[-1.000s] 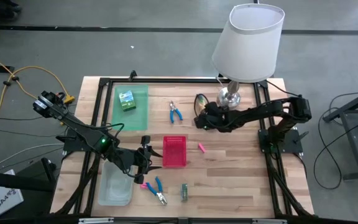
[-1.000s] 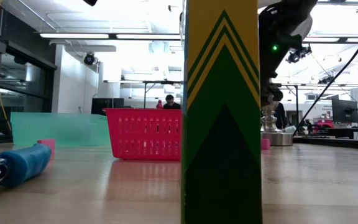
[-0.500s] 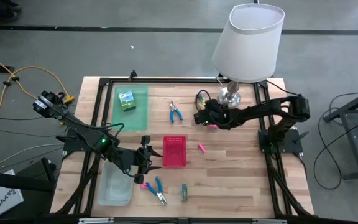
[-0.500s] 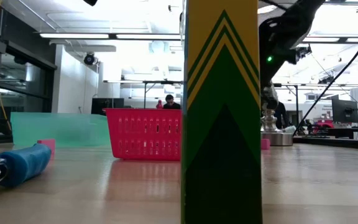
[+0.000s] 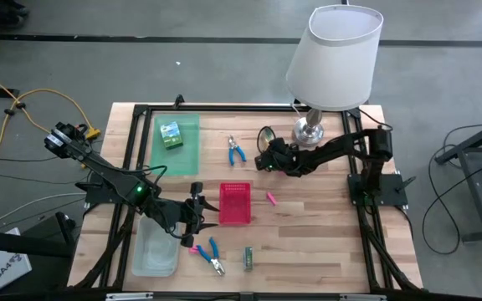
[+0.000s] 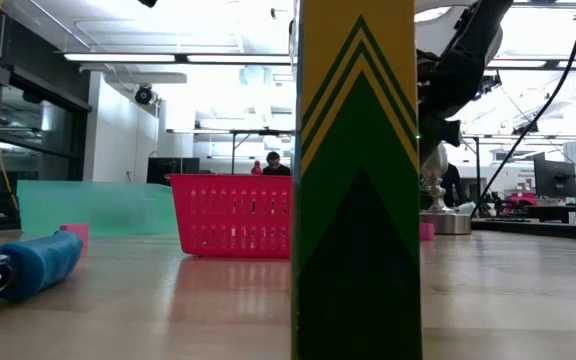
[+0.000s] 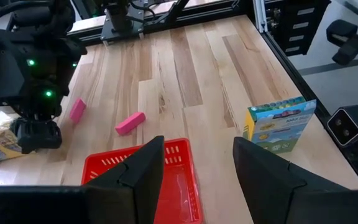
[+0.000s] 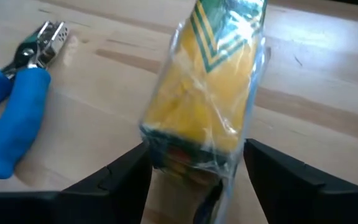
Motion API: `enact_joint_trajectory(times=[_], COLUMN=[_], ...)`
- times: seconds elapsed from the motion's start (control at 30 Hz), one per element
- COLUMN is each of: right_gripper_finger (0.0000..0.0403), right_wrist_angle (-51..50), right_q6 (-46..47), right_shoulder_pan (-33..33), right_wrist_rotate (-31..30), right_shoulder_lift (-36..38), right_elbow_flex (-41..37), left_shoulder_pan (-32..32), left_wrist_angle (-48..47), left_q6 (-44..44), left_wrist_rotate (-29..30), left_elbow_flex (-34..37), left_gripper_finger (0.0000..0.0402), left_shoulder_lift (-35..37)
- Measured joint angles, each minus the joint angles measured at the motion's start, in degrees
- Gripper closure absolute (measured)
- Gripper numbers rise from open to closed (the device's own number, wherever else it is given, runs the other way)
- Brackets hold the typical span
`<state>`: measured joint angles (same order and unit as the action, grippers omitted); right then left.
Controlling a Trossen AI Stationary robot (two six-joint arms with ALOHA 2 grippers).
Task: Pick & Place School Supplies
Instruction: Put the top yellow crayon box into the green bin
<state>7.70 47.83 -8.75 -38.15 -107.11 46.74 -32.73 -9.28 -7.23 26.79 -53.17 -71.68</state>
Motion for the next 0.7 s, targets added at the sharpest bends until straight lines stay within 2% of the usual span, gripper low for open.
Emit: enact_joint_trajectory(times=[0.7], right_gripper_finger=[0.0288], right_wrist_angle=[0.5], right_q6=[-0.1], right_shoulder_pan=[0.0], right_wrist_rotate=[-0.4], right_shoulder_lift=[0.0], right_elbow_flex=[0.0], left_shoulder_pan=[0.0], left_wrist_angle=[0.2], left_q6=[0.2], left_wrist_rotate=[0.0], left_elbow_flex=[0.0], left_gripper_finger=[0.0219], left_shoulder_lift=[0.0])
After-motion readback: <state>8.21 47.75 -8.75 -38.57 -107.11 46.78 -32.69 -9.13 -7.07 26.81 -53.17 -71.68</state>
